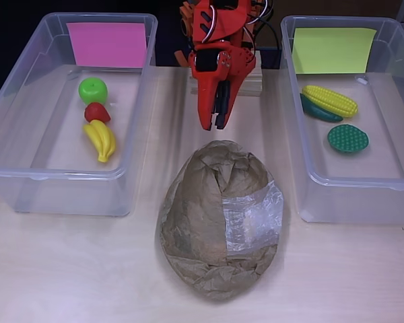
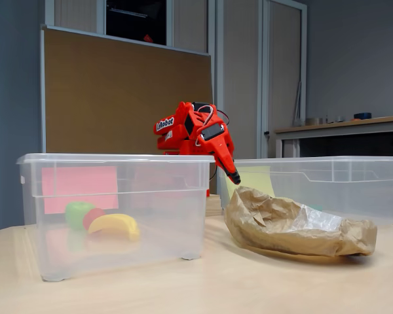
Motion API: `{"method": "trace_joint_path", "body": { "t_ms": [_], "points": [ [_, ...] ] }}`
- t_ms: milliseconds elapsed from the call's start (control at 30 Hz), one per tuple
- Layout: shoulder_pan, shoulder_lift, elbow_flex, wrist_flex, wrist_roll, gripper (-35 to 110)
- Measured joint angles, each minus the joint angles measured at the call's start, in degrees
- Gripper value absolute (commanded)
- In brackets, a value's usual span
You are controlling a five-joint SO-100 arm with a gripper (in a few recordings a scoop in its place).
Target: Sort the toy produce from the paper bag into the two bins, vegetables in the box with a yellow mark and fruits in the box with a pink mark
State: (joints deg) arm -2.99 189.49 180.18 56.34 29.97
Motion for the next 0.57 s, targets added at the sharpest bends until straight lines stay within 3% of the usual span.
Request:
{"method": "trace_joint_path", "body": {
  "t_ms": [333,567],
  "points": [
    [-0.7,1.0,0.0,11.5,-13.2,4],
    [-1.7,0.8,0.0,12.5,-20.2,3]
  ]
}}
